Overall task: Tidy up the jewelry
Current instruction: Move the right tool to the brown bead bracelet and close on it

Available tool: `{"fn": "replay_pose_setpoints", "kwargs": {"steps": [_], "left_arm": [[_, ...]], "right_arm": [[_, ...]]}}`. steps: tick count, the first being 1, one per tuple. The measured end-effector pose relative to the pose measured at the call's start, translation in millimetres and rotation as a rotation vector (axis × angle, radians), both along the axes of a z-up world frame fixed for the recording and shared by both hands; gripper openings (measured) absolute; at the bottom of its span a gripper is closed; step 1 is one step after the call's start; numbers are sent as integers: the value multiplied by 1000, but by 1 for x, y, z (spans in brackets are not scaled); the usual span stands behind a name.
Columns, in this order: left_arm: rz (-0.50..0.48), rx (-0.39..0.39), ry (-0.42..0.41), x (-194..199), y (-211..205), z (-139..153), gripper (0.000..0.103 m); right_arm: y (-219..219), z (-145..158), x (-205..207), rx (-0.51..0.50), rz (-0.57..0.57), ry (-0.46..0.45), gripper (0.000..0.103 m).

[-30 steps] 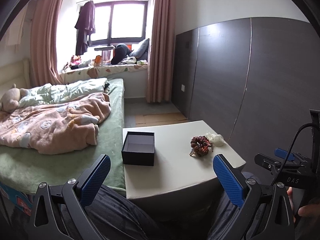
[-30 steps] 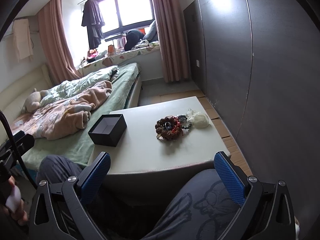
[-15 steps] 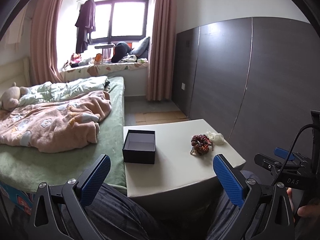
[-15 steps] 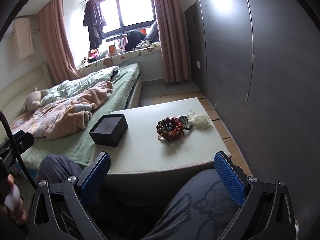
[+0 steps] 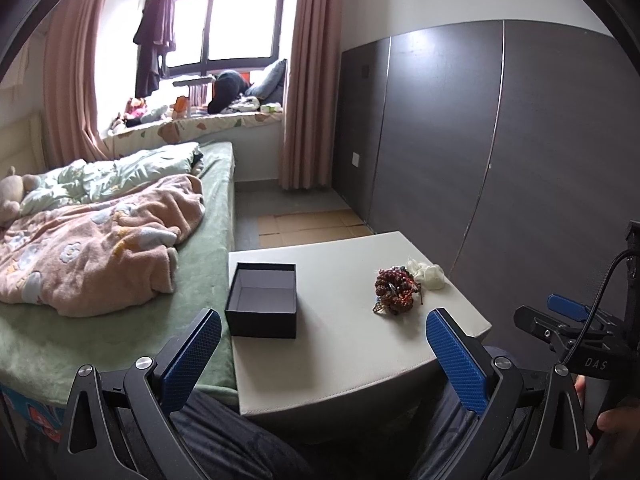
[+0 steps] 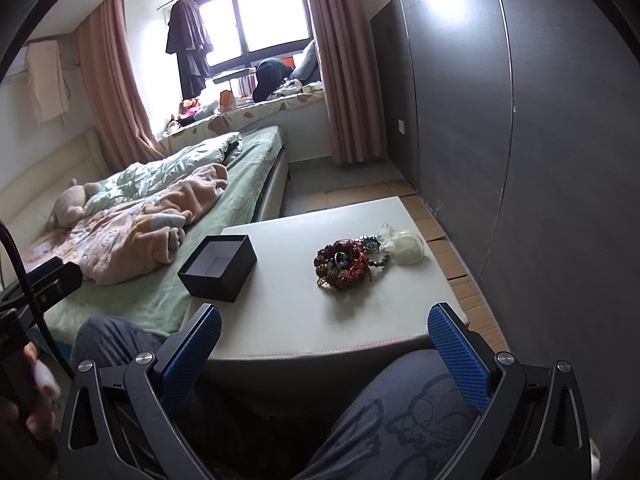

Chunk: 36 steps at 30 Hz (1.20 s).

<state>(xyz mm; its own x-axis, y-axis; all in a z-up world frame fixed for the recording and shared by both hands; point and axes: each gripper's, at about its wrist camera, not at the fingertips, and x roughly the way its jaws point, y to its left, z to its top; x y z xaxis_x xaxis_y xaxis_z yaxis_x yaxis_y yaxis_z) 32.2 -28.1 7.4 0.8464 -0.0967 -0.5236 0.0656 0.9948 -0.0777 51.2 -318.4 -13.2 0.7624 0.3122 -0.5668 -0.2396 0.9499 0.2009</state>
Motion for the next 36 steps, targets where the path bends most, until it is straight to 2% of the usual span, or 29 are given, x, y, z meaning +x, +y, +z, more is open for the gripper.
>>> {"fn": "replay_pose_setpoints", "kwargs": {"steps": [13,20,22,24,26,31,33,35,36], "left_arm": [[-66,-50,125,79,-19,-21,102],[-80,-54,182,118,-28,-35,102],[-90,-61,202,132,-32,-40,102],[-95,-63,219,144,-34,-46,101],[-105,-61,244,158,-36,-54,97],[-122,-77,302,187,-38,-76,87],[-126,-88,328,196,-37,-84,80],[-127,-105,355,206,-35,-92,72],[-127,-112,366,209,-34,-95,70]], "right_arm": [[-30,-20,59,81,-36,100,103],[-37,-41,96,183,5,164,103],[-37,-49,109,222,20,187,101],[-37,-56,120,247,24,205,92],[-36,-65,134,271,26,234,84],[-31,-91,170,336,41,296,78],[-27,-102,185,353,45,328,70],[-20,-112,200,367,56,352,69],[-16,-116,205,370,57,362,69]]}}
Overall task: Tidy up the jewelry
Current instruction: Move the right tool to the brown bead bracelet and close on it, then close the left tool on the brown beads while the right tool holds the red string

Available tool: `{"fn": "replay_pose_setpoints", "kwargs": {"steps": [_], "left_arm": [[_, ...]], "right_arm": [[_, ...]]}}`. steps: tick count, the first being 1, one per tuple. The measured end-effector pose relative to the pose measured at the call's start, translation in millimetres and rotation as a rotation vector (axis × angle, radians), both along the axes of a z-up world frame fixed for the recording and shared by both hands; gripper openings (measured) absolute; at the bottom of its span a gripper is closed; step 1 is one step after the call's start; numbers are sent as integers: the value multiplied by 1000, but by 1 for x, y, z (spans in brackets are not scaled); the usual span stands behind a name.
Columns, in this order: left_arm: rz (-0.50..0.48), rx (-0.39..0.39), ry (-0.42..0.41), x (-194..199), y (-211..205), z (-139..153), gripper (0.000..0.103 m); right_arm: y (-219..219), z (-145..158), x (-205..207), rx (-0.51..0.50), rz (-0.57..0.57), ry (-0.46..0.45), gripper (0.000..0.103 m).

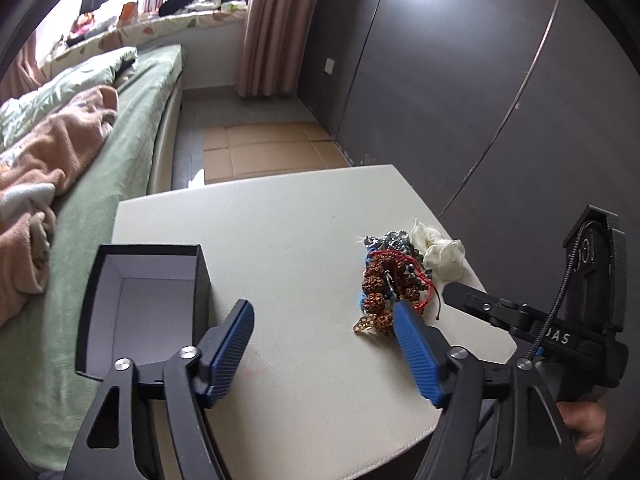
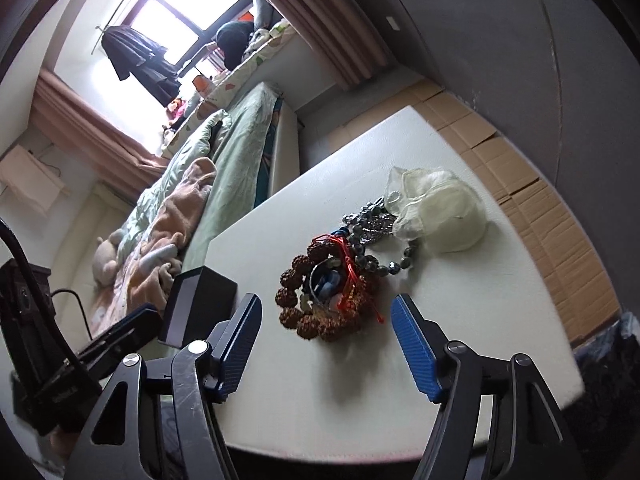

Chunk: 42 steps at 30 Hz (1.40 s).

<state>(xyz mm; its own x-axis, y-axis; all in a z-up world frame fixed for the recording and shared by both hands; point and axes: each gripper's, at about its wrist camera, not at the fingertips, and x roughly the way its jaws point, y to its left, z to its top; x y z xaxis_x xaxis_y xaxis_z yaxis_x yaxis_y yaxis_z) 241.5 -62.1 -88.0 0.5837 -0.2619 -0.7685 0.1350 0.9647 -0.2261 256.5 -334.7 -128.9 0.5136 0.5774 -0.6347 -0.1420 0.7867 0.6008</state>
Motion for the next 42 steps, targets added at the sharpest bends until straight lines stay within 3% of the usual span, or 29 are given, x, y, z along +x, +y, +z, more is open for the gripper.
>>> {"fn": "replay_pose_setpoints", "kwargs": {"steps": [4,7,10,11,15,21,25,28,31,42], "left_arm": [[0,-24,36,14,4,-12,69],[-3,-45,62,24,4,-21,68],[-2,-63,86,31,1,-27,65],[-8,-71,94,33,-2,-30,64],[-36,-92,138,43,-17,-42,59],[-63,-108,186,49,-36,-55,48],[-75,-124,206,52,-44,-59,45],[-91,-122,222,52,-50,-61,25],[-105,-90,219,51,-54,-58,20],[-166,-117,136,41,-52,-9,20]], "right_arm": [[15,-15,20,5,23,33,63],[24,-23,30,-4,47,33,50],[28,-32,38,4,68,30,8],[26,-34,39,21,69,29,5],[10,-32,28,156,70,-25,5],[-12,-25,15,274,35,-101,5],[-18,-25,12,291,17,-114,5],[-22,-27,11,295,9,-113,5],[-25,-28,8,286,-2,-114,5],[-36,-12,-3,316,-64,-148,5]]}}
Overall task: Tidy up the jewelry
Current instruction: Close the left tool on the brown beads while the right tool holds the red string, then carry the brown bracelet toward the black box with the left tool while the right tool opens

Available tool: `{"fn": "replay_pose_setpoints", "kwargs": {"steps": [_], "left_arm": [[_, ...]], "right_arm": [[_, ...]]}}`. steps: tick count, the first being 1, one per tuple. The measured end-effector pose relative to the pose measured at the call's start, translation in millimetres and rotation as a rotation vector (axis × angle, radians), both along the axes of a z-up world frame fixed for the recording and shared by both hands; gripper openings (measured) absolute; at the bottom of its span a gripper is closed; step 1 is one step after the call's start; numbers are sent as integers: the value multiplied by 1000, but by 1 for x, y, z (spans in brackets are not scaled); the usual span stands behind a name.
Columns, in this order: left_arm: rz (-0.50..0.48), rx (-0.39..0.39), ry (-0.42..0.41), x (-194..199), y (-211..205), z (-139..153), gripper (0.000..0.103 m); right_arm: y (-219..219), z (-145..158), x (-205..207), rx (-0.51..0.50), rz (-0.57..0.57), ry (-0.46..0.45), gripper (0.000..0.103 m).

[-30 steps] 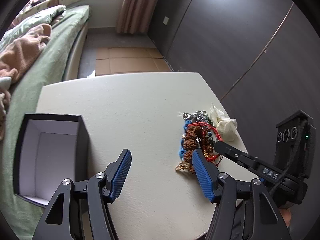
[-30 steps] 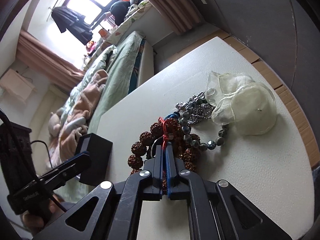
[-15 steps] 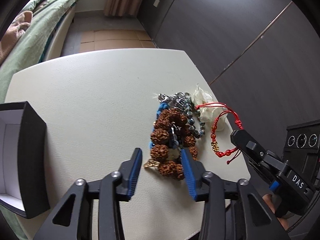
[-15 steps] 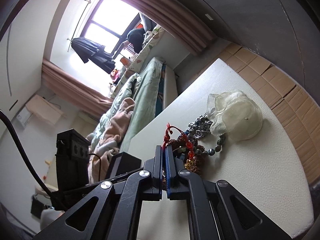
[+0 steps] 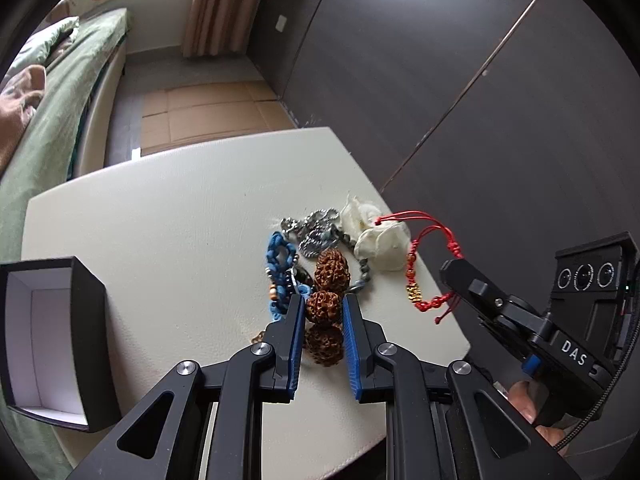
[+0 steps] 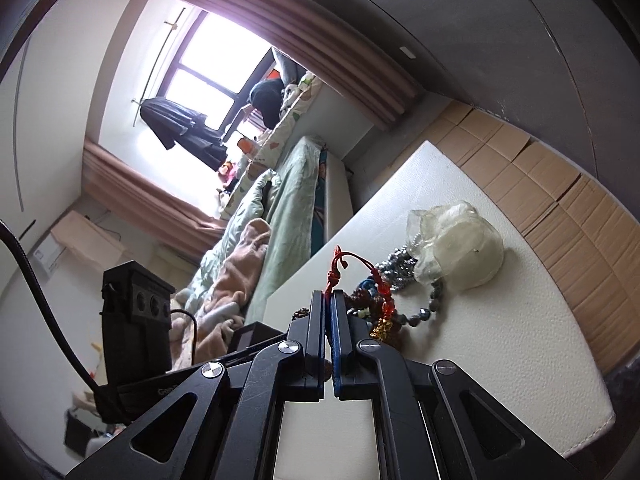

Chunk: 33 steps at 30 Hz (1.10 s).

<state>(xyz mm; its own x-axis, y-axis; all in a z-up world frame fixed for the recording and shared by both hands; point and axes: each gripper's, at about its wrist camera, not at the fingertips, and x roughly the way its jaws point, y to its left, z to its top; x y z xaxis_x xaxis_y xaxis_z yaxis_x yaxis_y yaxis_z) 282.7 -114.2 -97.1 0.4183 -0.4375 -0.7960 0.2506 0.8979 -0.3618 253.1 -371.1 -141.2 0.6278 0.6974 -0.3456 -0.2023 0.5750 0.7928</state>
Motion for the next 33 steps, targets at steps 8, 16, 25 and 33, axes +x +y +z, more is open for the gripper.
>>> {"fn": "replay_pose_setpoints", "kwargs": {"steps": [8,16,25,33], "left_arm": [[25,-42,-58,-16,25,28,20],[96,-63,-107,-28,71,50,20],[197,-56,-147,-34,129,67,20],[289,-42,-175,-42,180,78,20]], "right_arm": [[20,27,-1,-13,21,-34,5],[56,44,2,-16,66,-52,5],[128,58,18,-9,177,-63,5],[193,55,30,-12,287,-35,5]]}}
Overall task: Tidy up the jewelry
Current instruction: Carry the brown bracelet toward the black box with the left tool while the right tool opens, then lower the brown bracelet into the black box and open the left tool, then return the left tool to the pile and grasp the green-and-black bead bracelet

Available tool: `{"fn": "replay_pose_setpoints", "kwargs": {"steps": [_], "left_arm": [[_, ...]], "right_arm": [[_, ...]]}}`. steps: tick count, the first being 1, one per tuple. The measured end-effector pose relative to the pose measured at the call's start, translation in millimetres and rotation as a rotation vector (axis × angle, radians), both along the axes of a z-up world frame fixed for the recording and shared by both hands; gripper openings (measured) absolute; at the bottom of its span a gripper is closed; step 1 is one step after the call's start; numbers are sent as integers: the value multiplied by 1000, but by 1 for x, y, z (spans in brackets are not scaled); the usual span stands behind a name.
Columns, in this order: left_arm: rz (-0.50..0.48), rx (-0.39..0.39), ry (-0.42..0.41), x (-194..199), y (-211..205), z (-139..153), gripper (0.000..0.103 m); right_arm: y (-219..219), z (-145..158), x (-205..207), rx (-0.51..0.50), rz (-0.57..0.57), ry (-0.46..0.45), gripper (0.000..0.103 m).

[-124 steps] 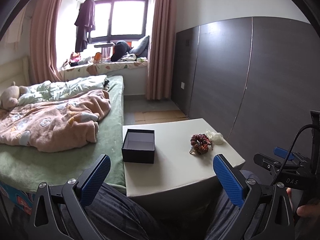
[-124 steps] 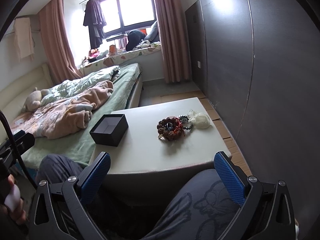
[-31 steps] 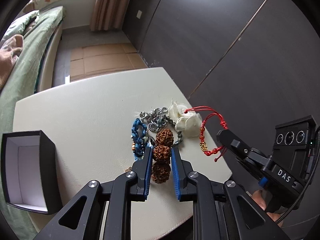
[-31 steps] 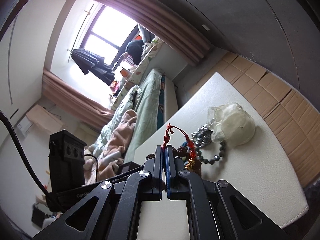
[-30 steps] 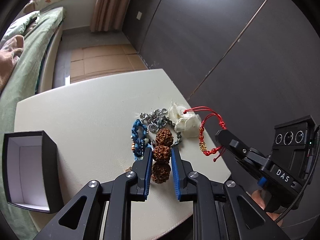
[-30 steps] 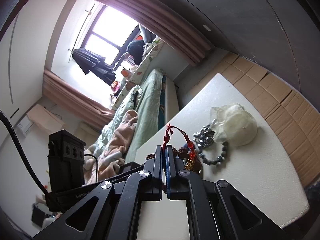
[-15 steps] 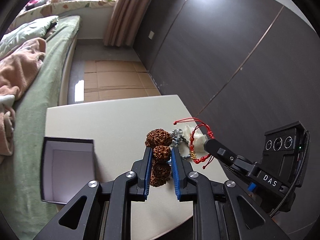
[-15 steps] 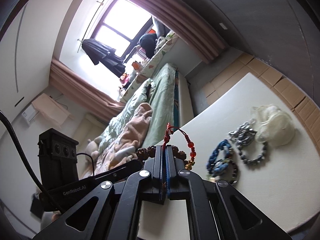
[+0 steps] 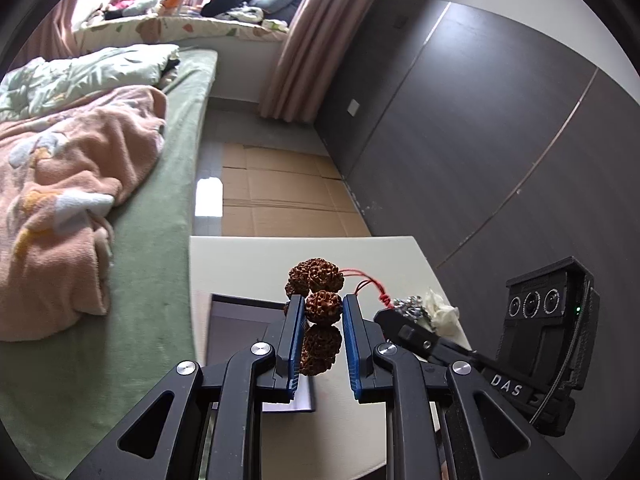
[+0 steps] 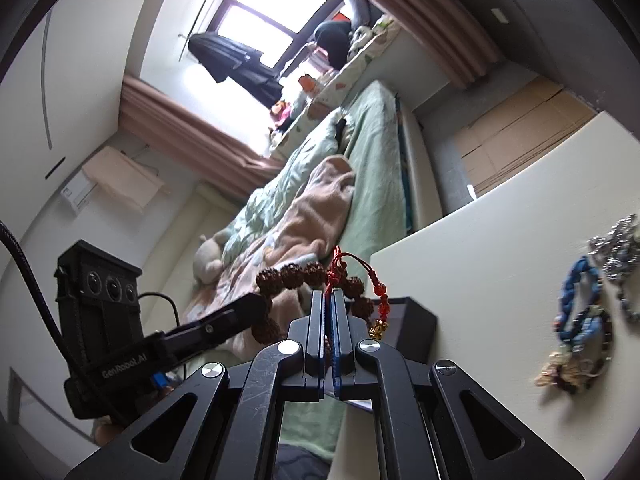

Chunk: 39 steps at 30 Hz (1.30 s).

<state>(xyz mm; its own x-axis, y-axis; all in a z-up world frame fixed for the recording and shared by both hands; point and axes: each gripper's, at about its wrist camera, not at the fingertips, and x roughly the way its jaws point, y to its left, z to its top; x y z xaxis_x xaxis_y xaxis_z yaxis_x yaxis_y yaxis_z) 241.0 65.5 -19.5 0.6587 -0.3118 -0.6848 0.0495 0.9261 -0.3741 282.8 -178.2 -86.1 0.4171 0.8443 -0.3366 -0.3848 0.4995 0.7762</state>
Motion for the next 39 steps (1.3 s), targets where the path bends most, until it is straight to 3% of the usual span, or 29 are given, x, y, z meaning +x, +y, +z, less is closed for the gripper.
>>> {"fn": "replay_pose_setpoints", "kwargs": {"steps": [7,8,11,12,22,26,31,33,35,39], "left_arm": [[40,0,7,-4,21,-4,20],[41,-3,11,-4,21,-6,20],[36,-6,18,-5,20,-10,20],[32,-8,22,-5,19,-12,20],[-23,-64,68,-2,4,-33,20],[45,18,149,6,3,-49,21],[77,25,211,9,11,-58,23],[81,42,198,8,8,-54,30],[79,51,176,7,3,-49,49],[53,64,145,9,-17,-43,55]], "right_arm": [[48,-20,7,-32,71,61,5],[54,-24,9,-47,85,75,11],[64,-40,14,-90,110,148,66],[62,-42,13,-95,92,152,69],[22,-36,-1,-75,40,124,69],[4,-37,-8,-95,7,114,69],[-14,-41,-10,-112,-8,111,69],[-23,-42,-11,-126,-12,104,69],[-36,-40,-10,-133,-24,99,69],[-68,-30,-10,-151,-80,73,69]]}}
